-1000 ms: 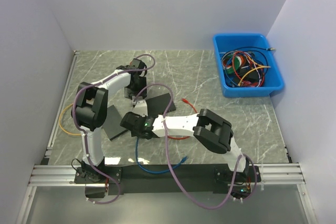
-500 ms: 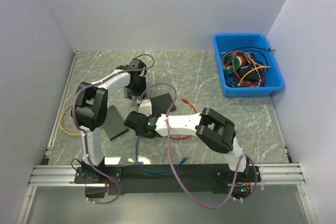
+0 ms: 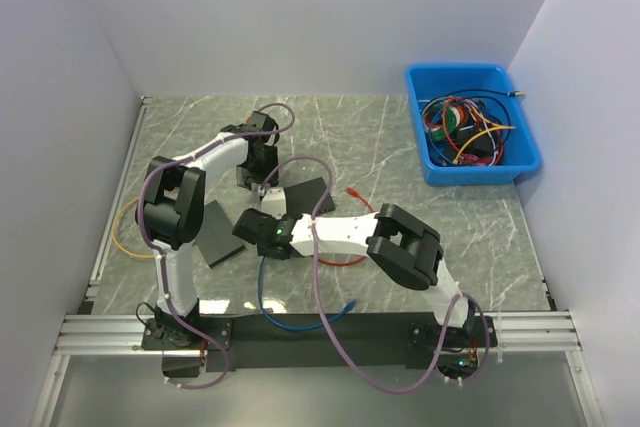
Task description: Insert the plug into the switch port
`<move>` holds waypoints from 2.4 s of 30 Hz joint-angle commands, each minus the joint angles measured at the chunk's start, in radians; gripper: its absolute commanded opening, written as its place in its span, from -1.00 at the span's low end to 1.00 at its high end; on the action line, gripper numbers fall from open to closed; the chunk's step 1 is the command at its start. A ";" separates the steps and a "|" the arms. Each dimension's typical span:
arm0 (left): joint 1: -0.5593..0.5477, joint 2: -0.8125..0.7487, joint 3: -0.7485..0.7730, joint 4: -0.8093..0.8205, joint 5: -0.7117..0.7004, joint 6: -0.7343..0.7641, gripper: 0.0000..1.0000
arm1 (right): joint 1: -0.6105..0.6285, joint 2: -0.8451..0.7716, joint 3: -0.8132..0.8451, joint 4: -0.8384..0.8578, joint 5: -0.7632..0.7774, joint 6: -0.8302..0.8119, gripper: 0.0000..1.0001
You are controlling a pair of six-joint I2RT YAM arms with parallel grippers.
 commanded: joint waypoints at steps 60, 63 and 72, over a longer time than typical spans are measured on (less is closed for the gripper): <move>0.021 -0.553 -0.215 0.366 0.539 0.079 0.02 | 0.008 -0.503 -0.619 1.075 -0.119 -0.326 -1.00; 0.021 -0.550 -0.212 0.357 0.519 0.077 0.01 | -0.011 -0.477 -0.605 1.083 -0.216 -0.360 -1.00; 0.021 -0.534 -0.203 0.363 0.554 0.059 -0.04 | -0.008 -0.724 -0.841 1.091 -0.124 -0.420 -1.00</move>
